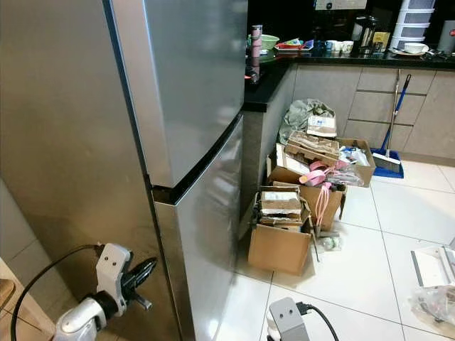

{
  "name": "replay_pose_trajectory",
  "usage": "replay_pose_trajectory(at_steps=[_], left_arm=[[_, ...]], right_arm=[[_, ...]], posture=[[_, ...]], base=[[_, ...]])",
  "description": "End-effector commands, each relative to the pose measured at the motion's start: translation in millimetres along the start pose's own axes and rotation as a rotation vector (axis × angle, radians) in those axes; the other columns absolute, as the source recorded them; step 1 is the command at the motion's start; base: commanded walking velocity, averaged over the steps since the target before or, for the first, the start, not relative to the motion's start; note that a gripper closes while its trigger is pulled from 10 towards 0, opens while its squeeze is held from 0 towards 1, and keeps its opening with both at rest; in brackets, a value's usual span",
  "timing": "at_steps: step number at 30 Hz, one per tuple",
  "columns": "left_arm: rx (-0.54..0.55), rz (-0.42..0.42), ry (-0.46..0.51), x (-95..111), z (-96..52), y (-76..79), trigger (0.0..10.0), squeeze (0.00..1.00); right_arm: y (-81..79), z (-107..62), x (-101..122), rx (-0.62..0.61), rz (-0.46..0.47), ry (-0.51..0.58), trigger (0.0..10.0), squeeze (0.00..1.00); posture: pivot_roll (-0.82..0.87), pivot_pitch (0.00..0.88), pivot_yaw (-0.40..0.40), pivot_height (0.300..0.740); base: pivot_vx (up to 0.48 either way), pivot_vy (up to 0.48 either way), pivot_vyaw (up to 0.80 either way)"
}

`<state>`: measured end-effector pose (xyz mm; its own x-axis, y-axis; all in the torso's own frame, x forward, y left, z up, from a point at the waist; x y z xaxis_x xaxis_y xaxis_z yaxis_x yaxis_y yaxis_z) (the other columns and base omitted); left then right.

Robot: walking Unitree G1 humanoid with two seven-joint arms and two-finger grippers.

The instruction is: Restocking fridge

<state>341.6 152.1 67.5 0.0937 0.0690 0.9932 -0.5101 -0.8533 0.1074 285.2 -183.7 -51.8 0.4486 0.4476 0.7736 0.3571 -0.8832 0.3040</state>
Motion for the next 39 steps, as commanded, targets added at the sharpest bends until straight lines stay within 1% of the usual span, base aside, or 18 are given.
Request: replay_pose_trajectory(at_steps=[1, 2, 5, 9, 12, 19, 21, 22, 24, 26, 27, 29, 33, 36, 39], left_arm=[[0.043, 0.011, -0.005, -0.8, -2.9, -8.8, 4.3, 0.0], [0.054, 0.013, 0.0, 1.0, 1.4, -8.1, 10.0, 0.0], [0.053, 0.016, 0.0, 1.1, 2.4, -7.6, 10.0, 0.0], [0.065, 0.001, 0.007, 2.5, 8.6, -4.9, 10.0, 0.0], [0.09, 0.01, 0.021, 4.9, 13.9, -3.8, 10.0, 0.0], [0.134, 0.002, 0.032, 6.6, 19.4, -4.7, 10.0, 0.0], [0.141, -0.02, 0.041, 8.0, 24.7, -1.8, 10.0, 0.0], [0.141, -0.02, 0.041, 8.0, 24.7, -1.8, 10.0, 0.0], [0.136, -0.023, 0.044, 8.8, 29.9, 2.9, 10.0, 0.0], [0.133, -0.021, 0.042, 9.0, 33.6, 6.5, 10.0, 0.0], [0.141, -0.005, 0.03, 8.1, 35.5, 6.8, 10.0, 0.0], [0.144, 0.0, 0.027, 7.8, 35.7, 6.6, 10.0, 0.0], [0.179, 0.023, 0.009, 8.1, 36.5, 0.6, 10.0, 0.0], [0.273, 0.044, -0.007, 10.0, 31.6, -17.5, 10.0, 0.0], [0.308, 0.053, -0.006, 11.8, 27.5, -26.1, 10.0, 0.0]], right_arm=[[3.0, -0.6, 2.0, -0.016, 0.003, 0.016, 10.0, 0.0], [3.5, -0.8, 1.7, -0.016, 0.001, 0.015, 10.0, 0.0], [3.6, -0.8, 1.7, -0.016, 0.0, 0.015, 10.0, 0.0], [3.9, -0.7, 1.8, -0.019, 0.001, 0.015, 10.0, 0.0], [3.5, -0.5, 2.3, -0.019, 0.001, 0.016, 10.0, 0.0], [3.5, -0.2, 3.5, -0.018, 0.0, 0.02, 10.0, 0.0], [3.6, 0.2, 4.9, -0.018, -0.001, 0.024, 10.0, 0.0], [3.6, 0.2, 4.9, -0.018, -0.001, 0.024, 10.0, 0.0], [4.4, 0.8, 6.8, -0.02, 0.005, 0.03, 10.0, 0.0], [5.2, 1.4, 9.3, -0.023, 0.011, 0.038, 10.0, 0.0], [5.3, 1.6, 10.3, -0.024, 0.013, 0.041, 10.0, 0.0], [5.3, 1.6, 10.3, -0.024, 0.013, 0.042, 10.0, 0.0], [5.8, 2.2, 11.9, -0.026, 0.014, 0.045, 10.0, 0.0], [6.2, 2.3, 12.6, -0.029, 0.015, 0.047, 10.0, 0.0], [6.6, 2.2, 12.8, -0.031, 0.017, 0.048, 10.0, 0.0]], posture=[[-0.1, 0.031, 0.031, 0.74], [-0.1, 0.033, 0.031, 0.74], [-0.1, 0.033, 0.031, 0.74], [-0.1, 0.03, 0.032, 0.74], [-0.1, 0.029, 0.032, 0.74], [-0.1, 0.03, 0.029, 0.74], [-0.1, 0.029, 0.024, 0.74], [-0.1, 0.029, 0.024, 0.74], [-0.1, 0.03, 0.021, 0.74], [-0.1, 0.034, 0.02, 0.74], [-0.1, 0.034, 0.02, 0.74], [-0.1, 0.034, 0.02, 0.74], [-0.1, 0.042, 0.02, 0.74], [-0.1, 0.045, 0.019, 0.74], [-0.1, 0.048, 0.019, 0.74]], base=[[0.0, 0.0, 0.0], [0.0, 0.0, 0.0], [0.0, 0.0, 0.0], [0.0, 0.0, 0.0], [0.0, 0.0, 0.0], [0.0, 0.0, 0.0], [0.0, 0.0, 0.0], [0.0, 0.0, 0.0], [0.0, 0.0, 0.0], [0.0, 0.0, 0.0], [0.0, 0.0, 0.0], [0.0, 0.0, 0.0], [0.0, 0.0, 0.0], [0.0, 0.0, 0.0], [0.0, 0.0, 0.0]])
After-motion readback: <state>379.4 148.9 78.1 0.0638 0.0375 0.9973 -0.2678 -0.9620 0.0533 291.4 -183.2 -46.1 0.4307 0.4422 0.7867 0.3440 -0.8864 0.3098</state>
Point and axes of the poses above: a point about 5 cm out from each wrist's last joint towards the gripper, its own z axis pointing out of the wrist towards the gripper, its own x axis along the axis of the wrist's last joint, y = z × x, the point moved 4 cm from there along z, pointing out of the wrist towards the gripper, and after that the axes turned 11 degrees about -z, right-handed, at the moved point
